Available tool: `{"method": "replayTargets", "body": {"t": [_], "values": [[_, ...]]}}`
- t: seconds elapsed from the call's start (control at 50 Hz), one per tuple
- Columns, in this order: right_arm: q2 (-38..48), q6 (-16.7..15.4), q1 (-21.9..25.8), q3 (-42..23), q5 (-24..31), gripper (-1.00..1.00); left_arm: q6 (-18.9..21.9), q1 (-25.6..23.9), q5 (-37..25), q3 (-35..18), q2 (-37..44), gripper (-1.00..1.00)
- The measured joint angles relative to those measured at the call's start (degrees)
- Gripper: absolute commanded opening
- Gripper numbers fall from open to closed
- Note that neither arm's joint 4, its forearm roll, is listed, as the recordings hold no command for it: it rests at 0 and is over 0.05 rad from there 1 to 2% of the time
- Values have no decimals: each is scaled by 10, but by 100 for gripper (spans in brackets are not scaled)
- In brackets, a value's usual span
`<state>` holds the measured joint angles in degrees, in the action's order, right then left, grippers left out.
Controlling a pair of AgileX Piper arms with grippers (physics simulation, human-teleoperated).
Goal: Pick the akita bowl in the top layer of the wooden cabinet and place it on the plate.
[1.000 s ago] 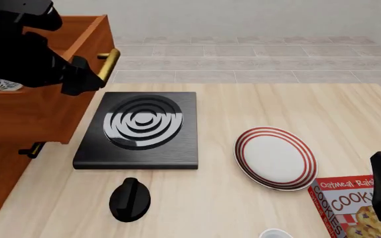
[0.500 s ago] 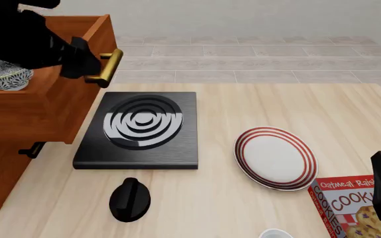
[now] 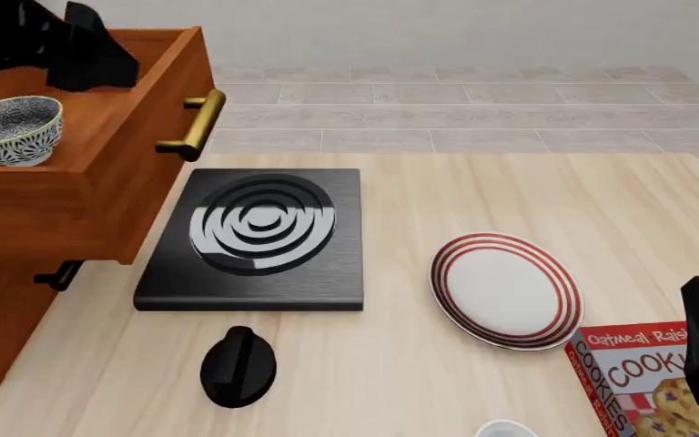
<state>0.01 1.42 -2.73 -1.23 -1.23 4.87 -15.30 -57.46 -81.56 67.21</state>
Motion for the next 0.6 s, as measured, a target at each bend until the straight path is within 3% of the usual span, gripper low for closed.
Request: {"method": "replayTargets", "body": {"t": [0.6], "values": [[0,-2,1,-1,-1,100,48,95,14,19,-6,100]]}}
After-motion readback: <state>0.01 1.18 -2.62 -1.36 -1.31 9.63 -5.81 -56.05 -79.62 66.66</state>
